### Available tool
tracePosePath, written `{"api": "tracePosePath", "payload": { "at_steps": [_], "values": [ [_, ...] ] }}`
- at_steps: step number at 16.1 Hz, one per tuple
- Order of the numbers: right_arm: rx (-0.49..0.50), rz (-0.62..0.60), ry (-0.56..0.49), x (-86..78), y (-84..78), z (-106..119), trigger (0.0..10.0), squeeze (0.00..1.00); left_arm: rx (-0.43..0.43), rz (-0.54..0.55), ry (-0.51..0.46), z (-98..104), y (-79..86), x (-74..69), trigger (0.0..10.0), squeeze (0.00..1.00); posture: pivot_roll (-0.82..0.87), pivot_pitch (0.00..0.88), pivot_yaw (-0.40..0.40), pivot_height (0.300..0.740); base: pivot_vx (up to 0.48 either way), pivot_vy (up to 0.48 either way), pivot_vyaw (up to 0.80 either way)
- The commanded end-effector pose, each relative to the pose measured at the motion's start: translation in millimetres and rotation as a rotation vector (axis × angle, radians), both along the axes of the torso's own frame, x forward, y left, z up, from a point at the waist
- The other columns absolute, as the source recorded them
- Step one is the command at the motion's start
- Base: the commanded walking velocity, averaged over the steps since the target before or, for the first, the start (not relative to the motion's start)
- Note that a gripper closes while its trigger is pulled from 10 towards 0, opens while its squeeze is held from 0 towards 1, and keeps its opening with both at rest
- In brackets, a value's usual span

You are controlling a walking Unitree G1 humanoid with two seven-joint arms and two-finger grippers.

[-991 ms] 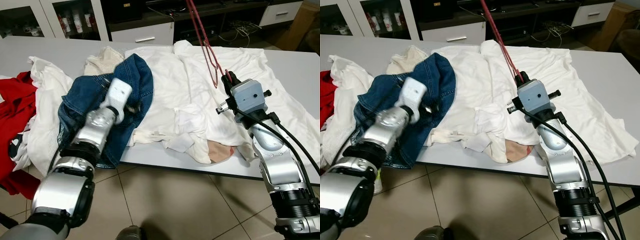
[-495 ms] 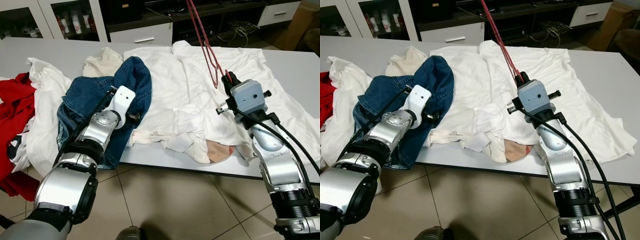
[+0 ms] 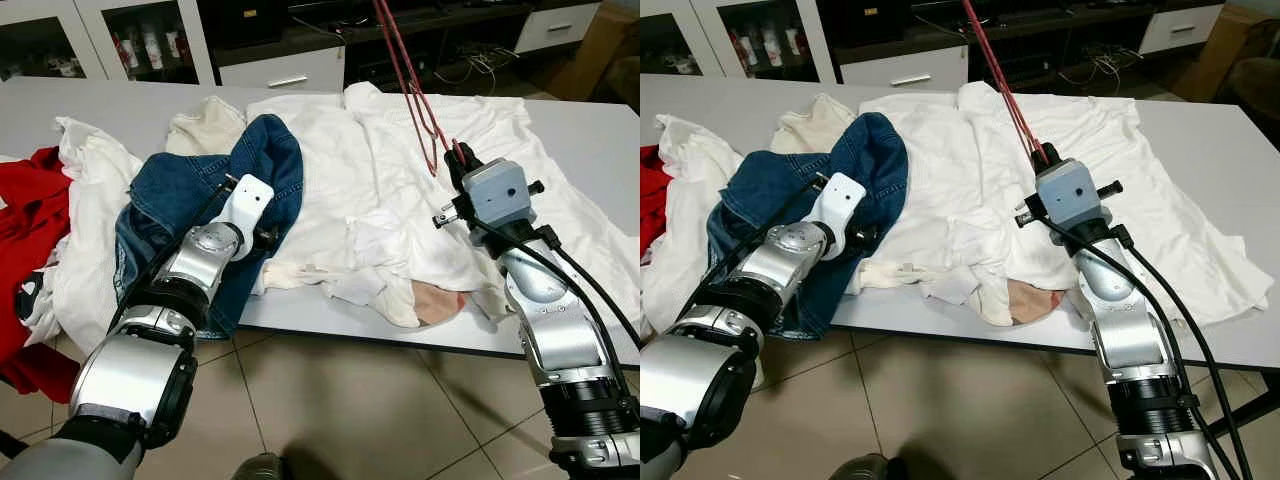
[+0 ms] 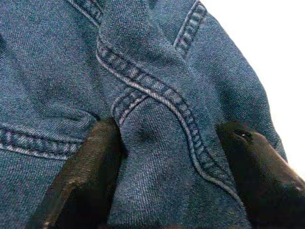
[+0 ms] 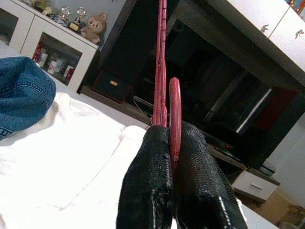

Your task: Hang hanger

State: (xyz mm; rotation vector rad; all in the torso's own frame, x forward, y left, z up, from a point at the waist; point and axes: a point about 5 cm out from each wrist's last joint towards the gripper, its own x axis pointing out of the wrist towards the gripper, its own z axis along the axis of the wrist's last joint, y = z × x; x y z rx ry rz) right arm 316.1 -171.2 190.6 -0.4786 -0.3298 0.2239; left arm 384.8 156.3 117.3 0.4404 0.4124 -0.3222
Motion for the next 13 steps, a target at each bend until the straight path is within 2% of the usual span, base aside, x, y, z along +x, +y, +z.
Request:
{"api": "tracePosePath", "payload": {
  "at_steps": [1, 9, 10, 12, 13],
  "values": [
    [-0.009, 0.003, -0.017, 0.2, 0.5, 4, 10.0, 0.0, 0.015, 0.006, 0.071, -15, 4.5, -7.0, 0.0, 0.0, 0.09, 0.005, 0.06, 0.74, 0.0, 0.0, 0.0],
    [-0.011, 0.001, -0.018, -0.4, 0.8, 4, 10.0, 0.0, -0.034, 0.007, 0.007, -9, 4.6, -4.7, 0.0, 0.0, 0.09, 0.008, 0.06, 0.74, 0.0, 0.0, 0.0],
    [-0.011, 0.0, -0.017, -0.6, 0.5, 3, 10.0, 0.0, -0.078, 0.006, -0.057, 0, 1.4, -1.1, 0.0, 0.0, 0.09, 0.01, 0.061, 0.74, 0.0, 0.0, 0.0],
    [-0.011, -0.002, -0.017, -0.6, 0.3, 3, 10.0, 0.0, -0.118, 0.015, -0.122, 10, 0.0, 2.5, 0.0, 0.0, 0.09, 0.011, 0.06, 0.74, 0.0, 0.0, 0.0],
    [-0.011, -0.002, -0.017, -0.5, 0.3, 3, 10.0, 0.0, -0.18, 0.048, -0.206, 23, 1.1, 7.1, 0.0, 0.0, 0.09, 0.01, 0.061, 0.74, 0.0, 0.0, 0.0]
  ]
}}
